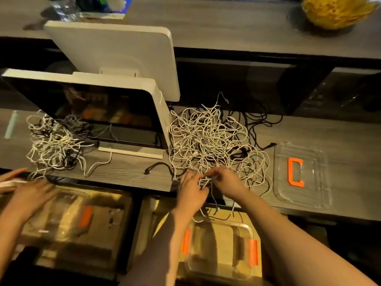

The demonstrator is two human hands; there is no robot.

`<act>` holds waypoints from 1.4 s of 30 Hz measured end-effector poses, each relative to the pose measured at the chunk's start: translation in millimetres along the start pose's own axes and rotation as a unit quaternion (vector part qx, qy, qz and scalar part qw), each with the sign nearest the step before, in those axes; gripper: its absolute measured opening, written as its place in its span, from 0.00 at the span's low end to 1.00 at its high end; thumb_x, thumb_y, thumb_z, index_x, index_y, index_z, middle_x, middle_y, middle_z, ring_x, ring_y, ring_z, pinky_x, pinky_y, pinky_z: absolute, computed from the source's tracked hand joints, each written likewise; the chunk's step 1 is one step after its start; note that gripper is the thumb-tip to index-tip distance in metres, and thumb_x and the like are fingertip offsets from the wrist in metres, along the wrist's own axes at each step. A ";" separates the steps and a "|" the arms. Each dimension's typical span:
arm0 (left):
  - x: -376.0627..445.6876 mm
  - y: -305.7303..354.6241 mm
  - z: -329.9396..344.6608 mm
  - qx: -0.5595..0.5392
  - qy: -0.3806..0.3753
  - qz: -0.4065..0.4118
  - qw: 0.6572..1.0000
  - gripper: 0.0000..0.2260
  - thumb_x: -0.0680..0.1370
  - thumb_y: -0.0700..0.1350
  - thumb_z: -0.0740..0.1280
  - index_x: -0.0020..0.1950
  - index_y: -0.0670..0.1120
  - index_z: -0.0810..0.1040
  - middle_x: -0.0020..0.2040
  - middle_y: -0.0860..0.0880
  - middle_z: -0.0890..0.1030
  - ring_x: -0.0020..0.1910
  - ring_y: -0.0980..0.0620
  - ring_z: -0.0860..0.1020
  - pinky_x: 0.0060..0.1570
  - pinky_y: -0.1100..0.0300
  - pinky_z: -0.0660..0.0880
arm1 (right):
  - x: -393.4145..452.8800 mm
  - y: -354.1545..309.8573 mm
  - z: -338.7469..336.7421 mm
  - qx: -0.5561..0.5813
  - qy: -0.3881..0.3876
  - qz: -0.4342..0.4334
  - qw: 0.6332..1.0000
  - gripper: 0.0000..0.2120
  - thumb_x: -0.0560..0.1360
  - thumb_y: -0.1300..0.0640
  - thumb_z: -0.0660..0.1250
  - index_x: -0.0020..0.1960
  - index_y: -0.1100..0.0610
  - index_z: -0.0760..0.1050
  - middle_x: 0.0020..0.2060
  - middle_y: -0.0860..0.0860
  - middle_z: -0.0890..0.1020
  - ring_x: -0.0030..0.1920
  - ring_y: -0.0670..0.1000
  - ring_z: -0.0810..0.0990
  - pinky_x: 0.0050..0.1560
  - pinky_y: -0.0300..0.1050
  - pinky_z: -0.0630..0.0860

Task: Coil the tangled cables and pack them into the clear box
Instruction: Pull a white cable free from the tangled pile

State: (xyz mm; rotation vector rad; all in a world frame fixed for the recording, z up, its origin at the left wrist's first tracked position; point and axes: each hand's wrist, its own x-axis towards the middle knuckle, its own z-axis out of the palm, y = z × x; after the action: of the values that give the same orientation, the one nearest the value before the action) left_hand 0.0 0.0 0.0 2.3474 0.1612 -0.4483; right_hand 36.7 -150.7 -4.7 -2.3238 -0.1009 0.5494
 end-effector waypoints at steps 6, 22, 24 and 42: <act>12.1 -21.5 10.5 0.085 -0.025 0.033 0.996 0.10 0.77 0.47 0.70 0.58 0.51 0.81 0.57 0.51 0.73 0.64 0.50 0.67 0.66 0.56 0.66 | 5.8 5.2 14.6 -0.089 0.011 -0.005 0.996 0.07 0.74 0.59 0.72 0.51 0.54 0.82 0.49 0.52 0.74 0.51 0.52 0.75 0.57 0.49 0.74; -20.6 8.3 -23.8 -0.096 0.084 0.047 0.991 0.07 0.82 0.49 0.64 0.46 0.49 0.76 0.58 0.56 0.70 0.56 0.59 0.71 0.50 0.64 0.66 | -22.4 -42.2 -50.0 0.171 0.193 0.024 0.966 0.05 0.75 0.57 0.69 0.41 0.57 0.77 0.36 0.52 0.81 0.33 0.46 0.75 0.35 0.41 0.73; -24.5 16.4 -28.8 -0.132 0.102 0.051 0.985 0.10 0.82 0.50 0.64 0.43 0.49 0.75 0.56 0.56 0.71 0.56 0.57 0.72 0.53 0.60 0.69 | -30.1 -46.6 -72.2 0.223 0.224 0.024 0.948 0.07 0.76 0.58 0.69 0.41 0.62 0.77 0.35 0.56 0.80 0.32 0.47 0.74 0.34 0.41 0.72; -91.9 110.3 -65.8 0.045 0.229 0.080 0.969 0.17 0.83 0.57 0.60 0.37 0.52 0.75 0.32 0.55 0.77 0.36 0.62 0.70 0.55 0.58 0.62 | -110.3 -68.3 -171.9 0.327 0.254 -0.142 0.899 0.06 0.79 0.62 0.65 0.44 0.59 0.78 0.29 0.42 0.73 0.30 0.41 0.67 0.31 0.33 0.65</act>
State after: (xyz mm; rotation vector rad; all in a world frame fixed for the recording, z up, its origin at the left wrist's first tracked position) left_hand -41.1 -33.7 148.7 2.4954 0.1665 0.1743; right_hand 14.2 -237.5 191.2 -1.6746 -0.0006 -0.1733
